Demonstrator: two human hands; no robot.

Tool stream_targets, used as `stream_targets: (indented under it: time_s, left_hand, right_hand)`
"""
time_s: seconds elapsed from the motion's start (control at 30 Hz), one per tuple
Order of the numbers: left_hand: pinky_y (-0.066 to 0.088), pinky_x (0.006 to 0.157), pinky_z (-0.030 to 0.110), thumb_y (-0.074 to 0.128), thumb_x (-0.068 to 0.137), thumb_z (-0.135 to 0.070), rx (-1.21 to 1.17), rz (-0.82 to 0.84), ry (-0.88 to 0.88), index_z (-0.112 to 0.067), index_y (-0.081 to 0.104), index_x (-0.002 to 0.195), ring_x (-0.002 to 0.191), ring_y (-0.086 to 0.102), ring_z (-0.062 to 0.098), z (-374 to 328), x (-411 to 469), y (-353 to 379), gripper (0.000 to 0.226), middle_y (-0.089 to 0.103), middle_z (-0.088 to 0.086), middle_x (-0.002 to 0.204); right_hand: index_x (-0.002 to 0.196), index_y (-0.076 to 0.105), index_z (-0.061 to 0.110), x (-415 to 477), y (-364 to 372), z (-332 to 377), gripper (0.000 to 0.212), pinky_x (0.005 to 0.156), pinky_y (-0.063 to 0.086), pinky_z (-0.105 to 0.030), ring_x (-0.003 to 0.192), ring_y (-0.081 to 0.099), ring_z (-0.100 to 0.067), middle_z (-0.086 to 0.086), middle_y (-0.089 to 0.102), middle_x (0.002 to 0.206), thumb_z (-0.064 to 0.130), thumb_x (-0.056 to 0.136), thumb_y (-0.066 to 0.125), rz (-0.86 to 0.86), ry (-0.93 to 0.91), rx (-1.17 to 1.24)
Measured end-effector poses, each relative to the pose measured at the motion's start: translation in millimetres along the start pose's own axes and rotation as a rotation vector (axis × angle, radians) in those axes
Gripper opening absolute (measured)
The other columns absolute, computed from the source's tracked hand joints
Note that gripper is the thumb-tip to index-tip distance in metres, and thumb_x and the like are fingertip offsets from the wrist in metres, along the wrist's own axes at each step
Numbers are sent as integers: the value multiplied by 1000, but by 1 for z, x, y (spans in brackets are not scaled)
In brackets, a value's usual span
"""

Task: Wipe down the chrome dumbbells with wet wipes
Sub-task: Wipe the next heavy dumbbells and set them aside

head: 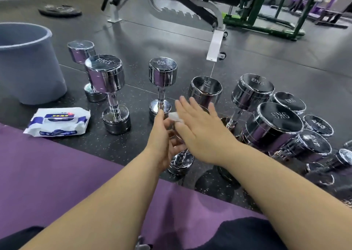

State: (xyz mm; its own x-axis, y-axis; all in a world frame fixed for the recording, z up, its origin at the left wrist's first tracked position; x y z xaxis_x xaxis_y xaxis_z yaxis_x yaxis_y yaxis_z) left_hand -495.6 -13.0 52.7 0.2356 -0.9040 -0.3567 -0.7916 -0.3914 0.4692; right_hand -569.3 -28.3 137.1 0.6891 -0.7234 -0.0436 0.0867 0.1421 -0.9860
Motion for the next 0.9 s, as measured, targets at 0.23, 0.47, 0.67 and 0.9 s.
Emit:
stream_targets:
  time_s: [0.23, 0.47, 0.67, 0.9]
  left_hand:
    - [55, 66, 36, 30, 100, -57, -32, -71, 21, -17, 68, 112, 69, 64, 21, 4, 2, -3, 56, 64, 7, 86]
    - [53, 56, 27, 29, 101, -52, 29, -63, 11, -25, 70, 100, 60, 62, 12, 5, 4, -3, 50, 65, 1, 80]
    - [48, 61, 33, 38, 95, -37, 103, -133, 11, -12, 66, 92, 61, 58, 22, 1, -1, -7, 37, 64, 7, 70]
    - [39, 93, 28, 46, 97, -23, 786, -388, 576, -25, 64, 113, 103, 55, 11, -63, -44, 3, 24, 57, -4, 113]
  right_hand:
    - [158, 8, 14, 40, -6, -23, 58, 118, -6, -54, 151, -12, -24, -3, -6, 165, 34, 104, 19, 9, 173, 53]
    - [156, 0, 29, -14, 0, -28, 57, 118, -14, -37, 148, -15, -6, 16, -8, 162, 41, 103, 13, -2, 35, 152]
    - [157, 6, 26, -4, -4, -20, 56, 118, -14, -44, 148, -20, -12, 12, -5, 164, 39, 104, 17, -42, 96, 238]
    - [156, 19, 19, -44, -8, -14, 53, 75, 38, -2, 128, 48, 1, -6, 27, 160, 33, 107, 29, 3, 304, 994]
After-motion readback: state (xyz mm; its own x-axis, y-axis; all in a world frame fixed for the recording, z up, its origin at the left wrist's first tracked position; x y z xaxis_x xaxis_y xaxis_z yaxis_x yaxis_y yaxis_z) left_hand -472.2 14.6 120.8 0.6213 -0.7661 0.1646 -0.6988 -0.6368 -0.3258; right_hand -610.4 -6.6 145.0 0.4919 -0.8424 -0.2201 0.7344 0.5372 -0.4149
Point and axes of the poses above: each hand's wrist, its own x-axis towards the middle knuckle, its own y-axis out of the palm, z = x × y, the point moved 9 cm from there along x, towards the middle knuckle
